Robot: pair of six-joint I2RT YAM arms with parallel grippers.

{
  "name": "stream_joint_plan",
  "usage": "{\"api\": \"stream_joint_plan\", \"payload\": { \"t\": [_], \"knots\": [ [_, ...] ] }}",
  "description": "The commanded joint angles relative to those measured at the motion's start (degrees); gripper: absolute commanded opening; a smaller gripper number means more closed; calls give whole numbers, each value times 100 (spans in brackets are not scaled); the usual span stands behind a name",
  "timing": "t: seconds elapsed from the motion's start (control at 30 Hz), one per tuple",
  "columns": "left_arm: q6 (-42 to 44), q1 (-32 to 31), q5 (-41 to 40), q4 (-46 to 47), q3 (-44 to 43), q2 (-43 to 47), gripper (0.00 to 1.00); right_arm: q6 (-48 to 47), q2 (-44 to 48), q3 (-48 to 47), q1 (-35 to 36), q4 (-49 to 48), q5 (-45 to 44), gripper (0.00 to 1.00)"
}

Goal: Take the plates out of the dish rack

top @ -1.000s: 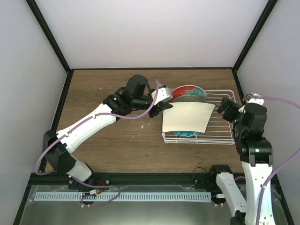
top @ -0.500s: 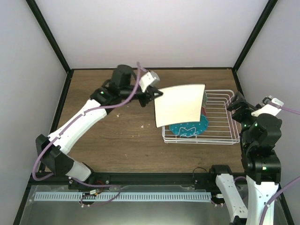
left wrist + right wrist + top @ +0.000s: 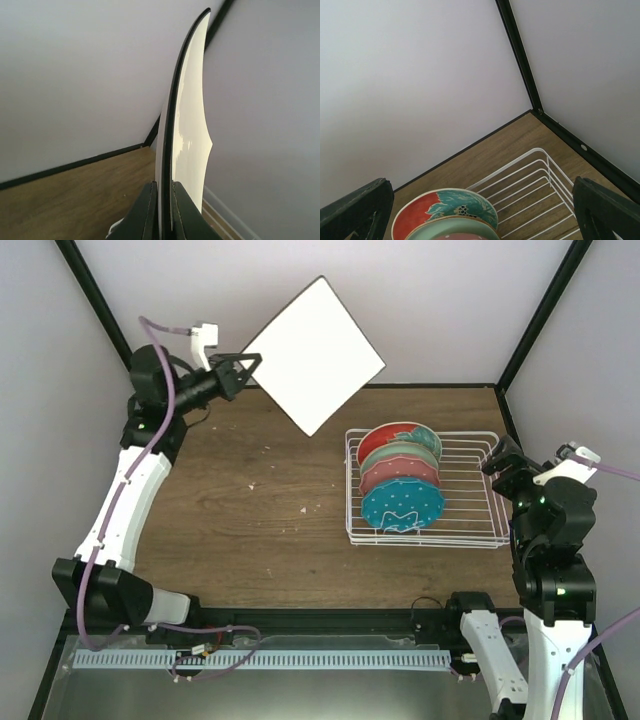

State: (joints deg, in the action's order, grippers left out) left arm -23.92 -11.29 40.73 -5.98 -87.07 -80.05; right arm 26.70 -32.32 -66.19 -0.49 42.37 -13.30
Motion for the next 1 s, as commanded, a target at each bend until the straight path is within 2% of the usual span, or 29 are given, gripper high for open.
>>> {"api": "stream_joint_plan", "payload": {
  "t": [0.0, 0.2, 0.37, 0.67, 0.97],
  "knots": [
    [-1713, 800, 124, 1505, 634, 339, 4, 27, -26, 22, 76, -137, -42, 100],
    [-2500, 2025, -54, 1688, 1715, 271, 4, -78, -71, 9, 71, -128, 17, 100],
    [-2456, 2559, -281, 1773, 2387, 239, 4, -186, -131, -7, 76, -148, 62, 100],
    [-2317, 2961, -671, 2198, 3226, -401, 4, -289, -323, 38, 76, -321, 251, 100],
    [-2106, 3260, -809, 2336, 3389, -1281, 4, -497, -462, -94, 71, -317, 266, 100]
  ]
}}
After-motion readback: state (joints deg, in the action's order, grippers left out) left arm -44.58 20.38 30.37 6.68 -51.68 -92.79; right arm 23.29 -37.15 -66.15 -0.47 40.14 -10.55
